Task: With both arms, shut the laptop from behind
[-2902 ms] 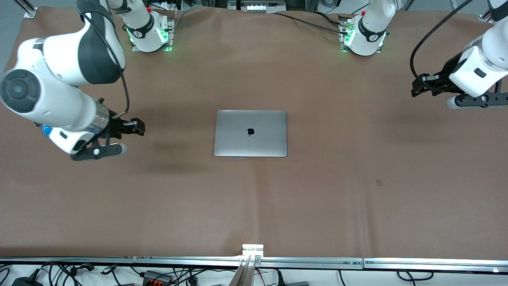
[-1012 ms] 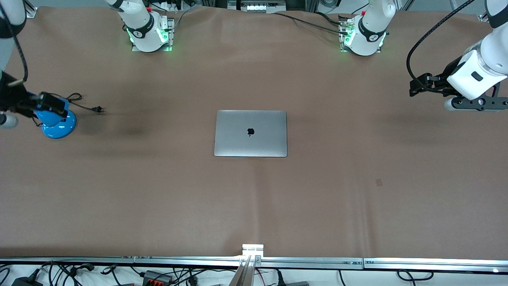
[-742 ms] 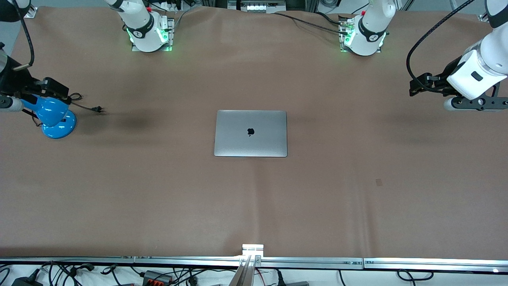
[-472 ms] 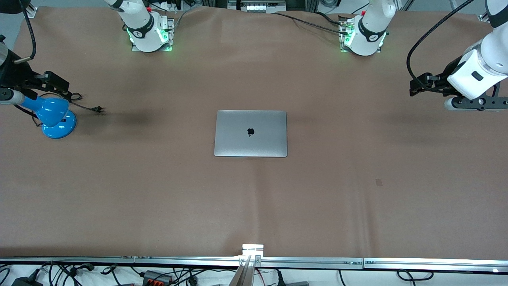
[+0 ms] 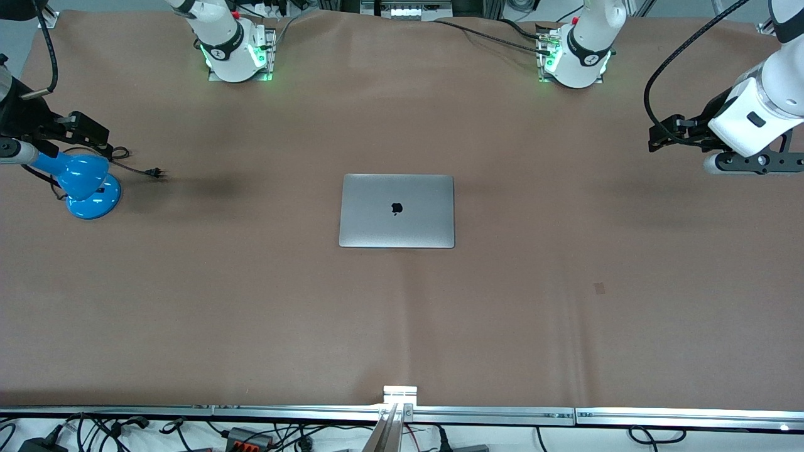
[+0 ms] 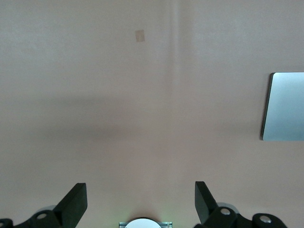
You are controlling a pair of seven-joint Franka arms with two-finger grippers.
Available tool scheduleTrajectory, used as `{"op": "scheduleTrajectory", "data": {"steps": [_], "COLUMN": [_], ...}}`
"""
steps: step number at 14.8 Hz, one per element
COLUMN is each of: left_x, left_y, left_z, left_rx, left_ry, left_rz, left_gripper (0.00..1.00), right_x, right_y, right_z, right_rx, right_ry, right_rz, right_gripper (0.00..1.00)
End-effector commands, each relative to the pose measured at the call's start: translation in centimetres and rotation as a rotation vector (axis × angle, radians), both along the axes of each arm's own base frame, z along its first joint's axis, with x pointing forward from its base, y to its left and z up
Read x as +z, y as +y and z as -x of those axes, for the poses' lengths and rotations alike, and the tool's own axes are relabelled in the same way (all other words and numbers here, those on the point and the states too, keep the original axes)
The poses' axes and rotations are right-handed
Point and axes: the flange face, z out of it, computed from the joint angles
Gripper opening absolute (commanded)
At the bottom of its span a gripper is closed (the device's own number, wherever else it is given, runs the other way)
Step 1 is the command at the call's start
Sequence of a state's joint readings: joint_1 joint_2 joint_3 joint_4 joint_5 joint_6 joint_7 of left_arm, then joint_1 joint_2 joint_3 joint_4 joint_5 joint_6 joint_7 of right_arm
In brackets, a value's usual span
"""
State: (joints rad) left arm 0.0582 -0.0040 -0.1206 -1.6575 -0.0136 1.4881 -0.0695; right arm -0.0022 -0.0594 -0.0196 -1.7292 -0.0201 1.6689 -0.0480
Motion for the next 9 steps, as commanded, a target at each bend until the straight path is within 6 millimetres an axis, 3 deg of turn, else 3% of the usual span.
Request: {"op": "scheduleTrajectory", "data": {"steps": [1,9], "left_x": [0.56,0.55], "left_y": [-0.09,-0.01], "left_z": [-0.23,-0.22], "left_rx": [-0.024,-0.022], "left_ry": [0.005,0.007], "left_rz": [-0.017,-0.017], "left_gripper": [1.0,1.0], "right_x": [0.2,0.67], "right_y": [-0.37,-0.36], "right_z": [0.83,1.36], "right_rx": [-0.011,-0.017], "right_ry": [-0.007,-0.004], "right_rz": [0.0,0.0], "right_gripper": [1.0,1.0]}}
